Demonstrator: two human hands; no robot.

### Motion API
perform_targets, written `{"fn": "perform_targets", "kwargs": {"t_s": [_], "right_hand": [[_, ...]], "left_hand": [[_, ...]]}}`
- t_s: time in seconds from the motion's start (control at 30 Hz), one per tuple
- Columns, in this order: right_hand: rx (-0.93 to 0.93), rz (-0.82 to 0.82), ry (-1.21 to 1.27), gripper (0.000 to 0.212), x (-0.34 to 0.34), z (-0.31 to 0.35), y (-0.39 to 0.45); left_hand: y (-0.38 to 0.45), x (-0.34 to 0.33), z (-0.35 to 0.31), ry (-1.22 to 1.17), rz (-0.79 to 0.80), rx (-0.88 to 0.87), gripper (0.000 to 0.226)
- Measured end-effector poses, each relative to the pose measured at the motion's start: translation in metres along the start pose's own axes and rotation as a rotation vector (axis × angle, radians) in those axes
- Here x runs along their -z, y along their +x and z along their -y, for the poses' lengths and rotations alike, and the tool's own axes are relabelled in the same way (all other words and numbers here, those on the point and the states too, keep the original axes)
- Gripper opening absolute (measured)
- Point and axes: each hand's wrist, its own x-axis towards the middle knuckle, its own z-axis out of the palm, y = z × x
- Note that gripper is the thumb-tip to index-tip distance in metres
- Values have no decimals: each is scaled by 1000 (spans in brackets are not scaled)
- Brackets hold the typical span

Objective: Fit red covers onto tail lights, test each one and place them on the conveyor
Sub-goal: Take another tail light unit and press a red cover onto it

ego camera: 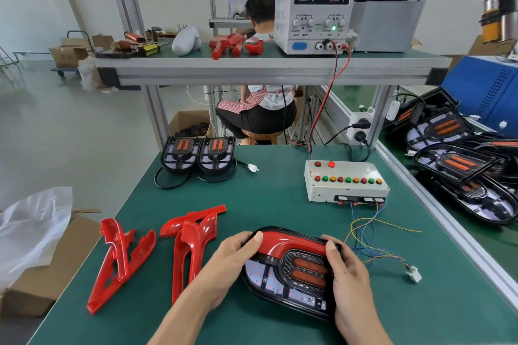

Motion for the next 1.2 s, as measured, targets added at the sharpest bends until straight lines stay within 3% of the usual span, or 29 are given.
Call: {"fn": "perform_targets", "kwargs": {"t_s": [0.53,0.6,0.67,0.77,0.83,0.97,1.07,1.2], "right_hand": [[-75,-20,-72,16,1,7,2],[40,-52,-293,18,2,11,5],[308,-60,-730,16,-2,22,5],[571,84,-1244,51,-23,42,3],[533,213,-1383,65,-41,52,4],[298,398,-1339,62,-58,60,12],[239,349,-1257,66,-58,55,15],[185,258,-1200,68,-56,52,18]], "left_hand": [[2,-2,1,-198,-8,23,36],[0,-2,2,-196,-20,-10,38],[-1,-3,1,-176,-34,-38,39],[-2,-5,-4,-110,-46,-86,40],[-3,-7,-7,-76,-54,-112,42],[-6,-11,-11,-137,-84,-111,41],[-6,-14,-11,-270,-124,-49,40],[-4,-14,-12,-189,-88,4,27]]}}
